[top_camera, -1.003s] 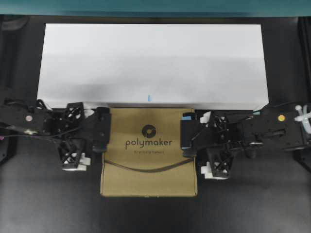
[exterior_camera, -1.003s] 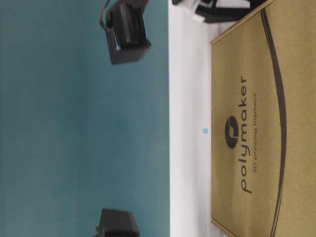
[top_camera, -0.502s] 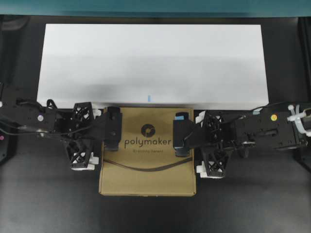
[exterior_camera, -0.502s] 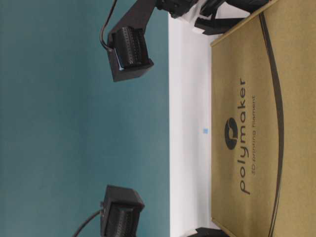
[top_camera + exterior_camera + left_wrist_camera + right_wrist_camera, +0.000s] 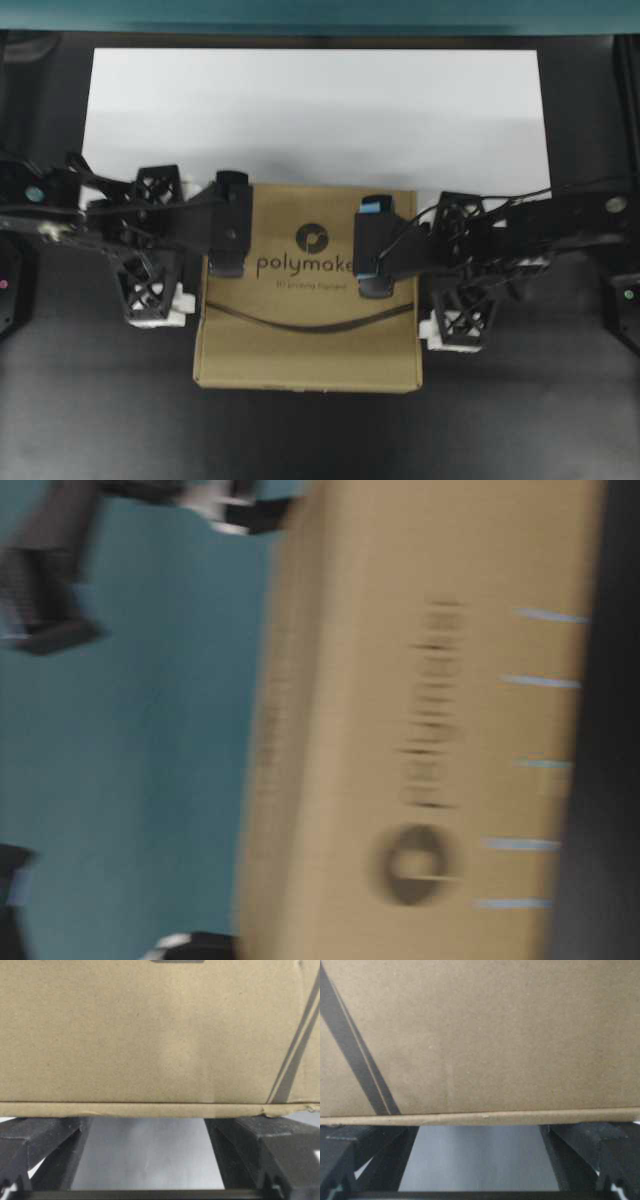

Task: Place the cardboard box on the stand after clamping it between your arms.
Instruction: 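Lift the clamped box with both grippers and carry it onto the white stand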

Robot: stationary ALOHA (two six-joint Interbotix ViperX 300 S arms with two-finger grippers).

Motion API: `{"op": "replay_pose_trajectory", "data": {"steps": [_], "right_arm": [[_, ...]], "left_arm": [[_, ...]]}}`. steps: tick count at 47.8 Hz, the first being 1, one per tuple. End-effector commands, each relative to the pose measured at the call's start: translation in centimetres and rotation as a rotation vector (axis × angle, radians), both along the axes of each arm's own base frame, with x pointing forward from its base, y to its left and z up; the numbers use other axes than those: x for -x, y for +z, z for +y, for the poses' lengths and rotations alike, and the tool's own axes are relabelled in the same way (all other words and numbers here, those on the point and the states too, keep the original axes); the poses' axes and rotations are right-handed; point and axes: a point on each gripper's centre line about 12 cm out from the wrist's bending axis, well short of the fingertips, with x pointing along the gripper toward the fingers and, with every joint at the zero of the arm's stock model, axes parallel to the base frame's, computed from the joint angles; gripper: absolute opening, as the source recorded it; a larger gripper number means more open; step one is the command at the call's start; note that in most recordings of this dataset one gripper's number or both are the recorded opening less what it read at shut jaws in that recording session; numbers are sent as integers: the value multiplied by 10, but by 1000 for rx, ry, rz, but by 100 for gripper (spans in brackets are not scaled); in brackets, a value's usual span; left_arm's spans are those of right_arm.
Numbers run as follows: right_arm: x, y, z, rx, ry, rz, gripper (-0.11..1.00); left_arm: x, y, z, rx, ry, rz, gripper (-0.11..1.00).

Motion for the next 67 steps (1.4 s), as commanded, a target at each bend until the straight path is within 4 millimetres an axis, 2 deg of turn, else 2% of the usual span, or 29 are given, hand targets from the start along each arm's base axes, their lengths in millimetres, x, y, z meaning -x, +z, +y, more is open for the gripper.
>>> {"op": "replay_pose_trajectory", "data": {"steps": [1,11,24,33,48,59,67], "right_arm": [[-15,43,-9,-3,-20,-86,83],[-22,61,-24,-2,-62,-115,83],[-26,61,-39,20,-51,-145,83],[-36,63,-58,44,-50,-215,83],[-44,41,-84,76,-24,-179,83],[-50,30,-107,91,-28,-177,83],[-49,13,-124,104,-30,-137,83]], "left_arm": [[-11,44,7,-2,21,-98,82],[-14,63,24,-5,73,-104,82],[-13,58,50,-8,148,-90,82],[-17,41,69,-10,194,-58,82],[-30,42,98,-20,259,-131,82],[-31,43,115,-25,301,-141,82],[-31,39,131,-47,316,-147,82]]}}
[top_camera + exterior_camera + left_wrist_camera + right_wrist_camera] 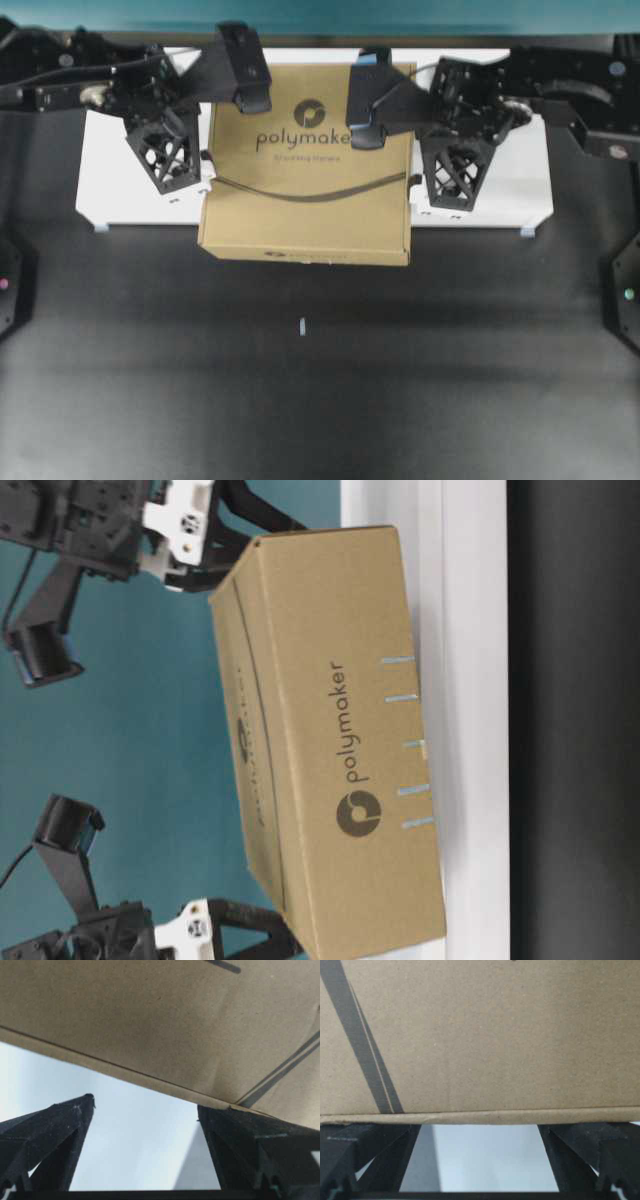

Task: Place the cardboard box on the stand after clamping it between your arms.
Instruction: 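Lift the clamped box with both grippers and carry it onto the white stand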

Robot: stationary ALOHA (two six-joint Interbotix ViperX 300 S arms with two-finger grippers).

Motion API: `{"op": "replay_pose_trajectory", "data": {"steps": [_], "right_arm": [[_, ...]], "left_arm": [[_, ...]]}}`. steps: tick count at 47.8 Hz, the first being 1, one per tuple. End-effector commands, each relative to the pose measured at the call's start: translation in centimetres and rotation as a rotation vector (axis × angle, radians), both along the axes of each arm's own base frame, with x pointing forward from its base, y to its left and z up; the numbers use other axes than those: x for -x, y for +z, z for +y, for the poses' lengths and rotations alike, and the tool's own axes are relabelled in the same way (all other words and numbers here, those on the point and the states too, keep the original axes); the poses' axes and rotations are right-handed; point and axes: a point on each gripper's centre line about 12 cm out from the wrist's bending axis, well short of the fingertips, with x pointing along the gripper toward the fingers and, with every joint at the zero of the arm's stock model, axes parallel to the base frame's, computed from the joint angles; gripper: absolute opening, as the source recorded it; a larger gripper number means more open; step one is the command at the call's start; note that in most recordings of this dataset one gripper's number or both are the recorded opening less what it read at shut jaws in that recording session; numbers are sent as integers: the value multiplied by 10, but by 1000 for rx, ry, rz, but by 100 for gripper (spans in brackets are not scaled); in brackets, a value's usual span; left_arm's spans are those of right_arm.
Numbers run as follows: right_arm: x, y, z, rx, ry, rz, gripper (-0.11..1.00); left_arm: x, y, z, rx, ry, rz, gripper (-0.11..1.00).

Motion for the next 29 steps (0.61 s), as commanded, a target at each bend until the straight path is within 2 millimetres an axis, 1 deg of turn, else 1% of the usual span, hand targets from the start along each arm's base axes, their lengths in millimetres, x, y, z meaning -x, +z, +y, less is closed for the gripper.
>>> {"op": "replay_pose_trajectory", "data": {"steps": [1,7,14,19,24,29], "right_arm": [[-28,6,-1,4,12,-111,83],[-30,-7,-16,18,12,-96,83],[-33,-20,-28,30,16,-82,83],[-32,-24,-36,38,10,-83,83],[-31,-24,-45,46,-8,-92,83],[-29,-23,-53,49,-27,-97,83]], "left_arm": [[-29,46,9,-74,-9,-224,82],[-30,39,23,-101,-17,-213,82],[-31,20,34,-99,-15,-167,82],[-34,10,38,-98,-15,-155,82],[-39,5,41,-101,-13,-163,82],[-40,4,45,-103,-5,-169,82]]}}
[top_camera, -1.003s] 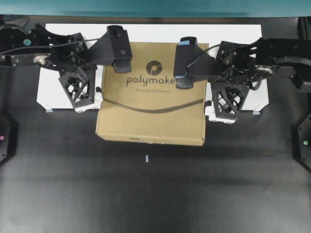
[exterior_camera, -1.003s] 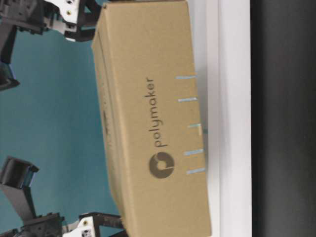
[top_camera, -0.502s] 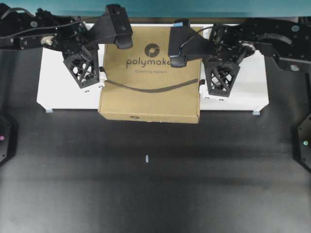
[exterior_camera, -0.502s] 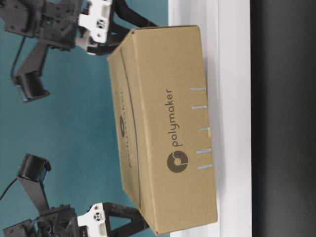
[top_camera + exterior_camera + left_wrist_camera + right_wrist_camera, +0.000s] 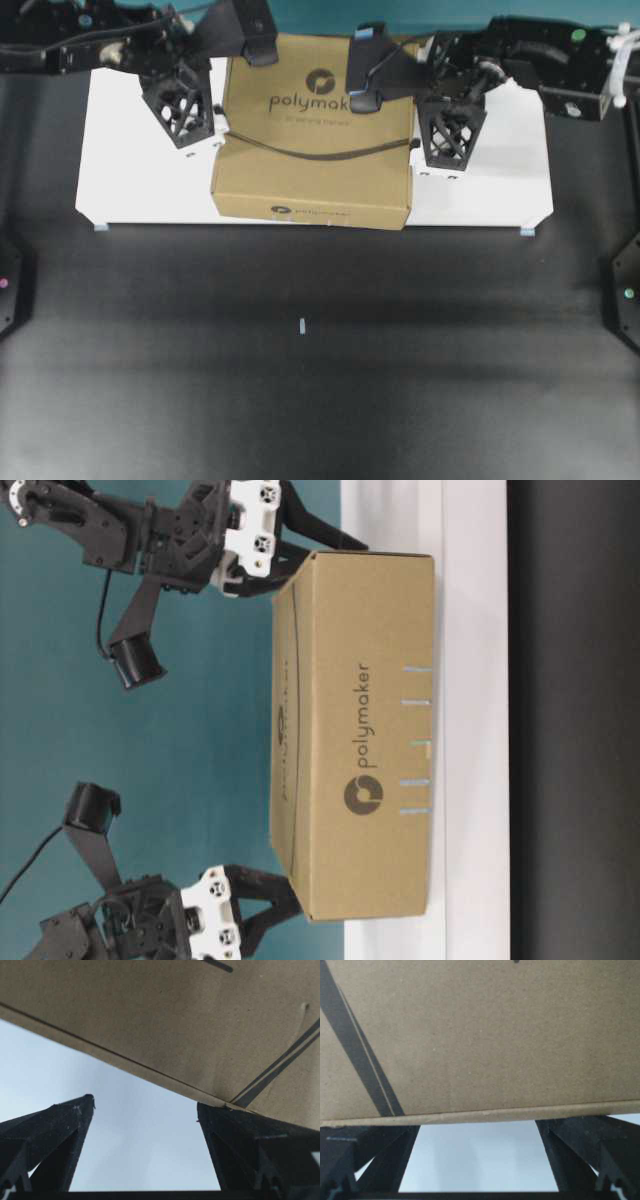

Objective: Place the cardboard box on the stand after clamping it between your arms.

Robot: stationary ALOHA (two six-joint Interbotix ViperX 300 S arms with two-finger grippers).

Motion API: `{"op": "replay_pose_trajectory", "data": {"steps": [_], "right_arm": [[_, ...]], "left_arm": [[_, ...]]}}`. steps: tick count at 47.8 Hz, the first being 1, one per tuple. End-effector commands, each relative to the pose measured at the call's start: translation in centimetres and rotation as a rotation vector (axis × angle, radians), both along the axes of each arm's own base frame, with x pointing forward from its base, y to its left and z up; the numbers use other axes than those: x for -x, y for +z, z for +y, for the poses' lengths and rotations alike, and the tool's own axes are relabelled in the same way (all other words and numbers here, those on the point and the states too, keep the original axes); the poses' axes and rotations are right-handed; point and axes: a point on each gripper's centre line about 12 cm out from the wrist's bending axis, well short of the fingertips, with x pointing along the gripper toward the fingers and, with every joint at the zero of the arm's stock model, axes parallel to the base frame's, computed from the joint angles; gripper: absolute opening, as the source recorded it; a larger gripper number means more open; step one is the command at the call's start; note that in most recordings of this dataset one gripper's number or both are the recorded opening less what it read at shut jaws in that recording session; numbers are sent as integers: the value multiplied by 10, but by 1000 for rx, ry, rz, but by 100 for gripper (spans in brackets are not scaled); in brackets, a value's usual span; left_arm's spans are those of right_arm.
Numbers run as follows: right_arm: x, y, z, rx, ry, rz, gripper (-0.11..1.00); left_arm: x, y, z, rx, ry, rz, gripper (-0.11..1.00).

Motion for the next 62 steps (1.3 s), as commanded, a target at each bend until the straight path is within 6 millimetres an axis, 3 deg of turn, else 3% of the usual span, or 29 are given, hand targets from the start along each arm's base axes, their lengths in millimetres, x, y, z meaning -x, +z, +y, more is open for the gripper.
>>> {"op": "replay_pose_trajectory", "data": {"steps": [1,16,37,52,62], "right_arm": [[-29,14,1,29,4,-143,83],[-20,5,-5,31,19,-107,83],[10,-4,-12,20,-25,-70,83],[48,11,-13,31,-84,-99,83],[71,23,0,23,-132,-145,83]], "left_arm": [[-32,21,-4,-47,-29,-151,82],[-24,13,-5,-30,-14,-126,82],[7,1,-18,-14,-17,-83,82],[38,9,-22,-29,-1,-96,82],[64,28,-25,-80,-15,-124,82]]}}
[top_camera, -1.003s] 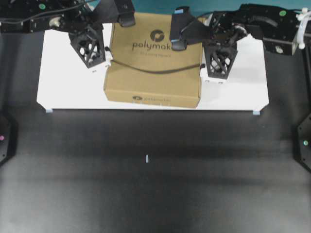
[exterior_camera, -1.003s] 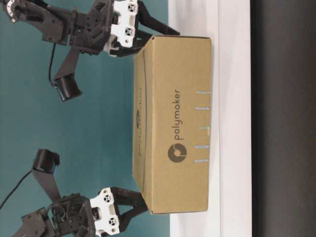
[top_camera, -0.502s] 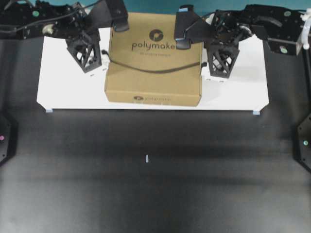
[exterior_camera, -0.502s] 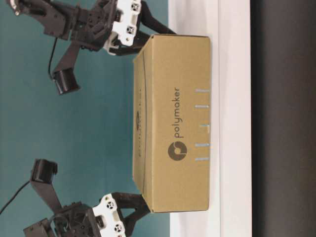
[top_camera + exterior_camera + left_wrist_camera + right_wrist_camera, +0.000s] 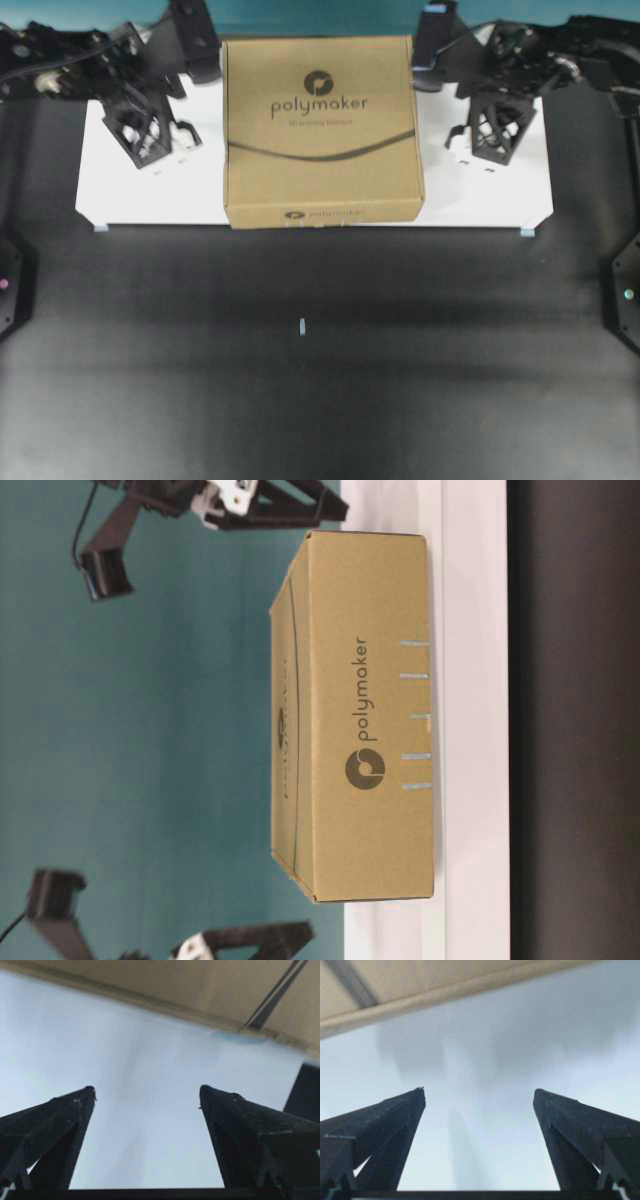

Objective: Place the cardboard box on the stand after clamping it between your arms.

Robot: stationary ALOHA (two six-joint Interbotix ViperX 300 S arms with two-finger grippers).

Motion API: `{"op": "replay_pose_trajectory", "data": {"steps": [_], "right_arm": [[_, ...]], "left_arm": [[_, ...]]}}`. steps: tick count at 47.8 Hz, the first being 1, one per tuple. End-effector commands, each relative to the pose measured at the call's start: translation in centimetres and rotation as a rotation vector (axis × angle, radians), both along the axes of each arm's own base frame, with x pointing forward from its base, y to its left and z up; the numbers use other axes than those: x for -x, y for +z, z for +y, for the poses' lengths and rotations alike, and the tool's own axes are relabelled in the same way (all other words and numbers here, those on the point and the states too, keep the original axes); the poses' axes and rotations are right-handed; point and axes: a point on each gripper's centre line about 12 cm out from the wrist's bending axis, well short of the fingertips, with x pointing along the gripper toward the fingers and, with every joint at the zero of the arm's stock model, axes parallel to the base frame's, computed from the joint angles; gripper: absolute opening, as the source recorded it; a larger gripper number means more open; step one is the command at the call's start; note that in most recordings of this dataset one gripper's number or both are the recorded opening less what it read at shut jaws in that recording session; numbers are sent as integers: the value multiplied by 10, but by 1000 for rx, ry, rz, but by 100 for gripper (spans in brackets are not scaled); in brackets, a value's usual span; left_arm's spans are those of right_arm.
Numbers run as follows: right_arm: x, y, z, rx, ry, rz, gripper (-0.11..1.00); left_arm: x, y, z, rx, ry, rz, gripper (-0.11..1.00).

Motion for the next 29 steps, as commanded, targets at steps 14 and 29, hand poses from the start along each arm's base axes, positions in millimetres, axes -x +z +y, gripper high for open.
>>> {"op": "replay_pose_trajectory", "data": {"steps": [14,29], "right_arm": [[42,44,52,-14,-63,-206,83],[70,71,105,-78,-53,-549,83]], "left_arm": [[42,49,-43,-97,-71,-180,82],[94,82,-96,-187,-191,-428,82]]}}
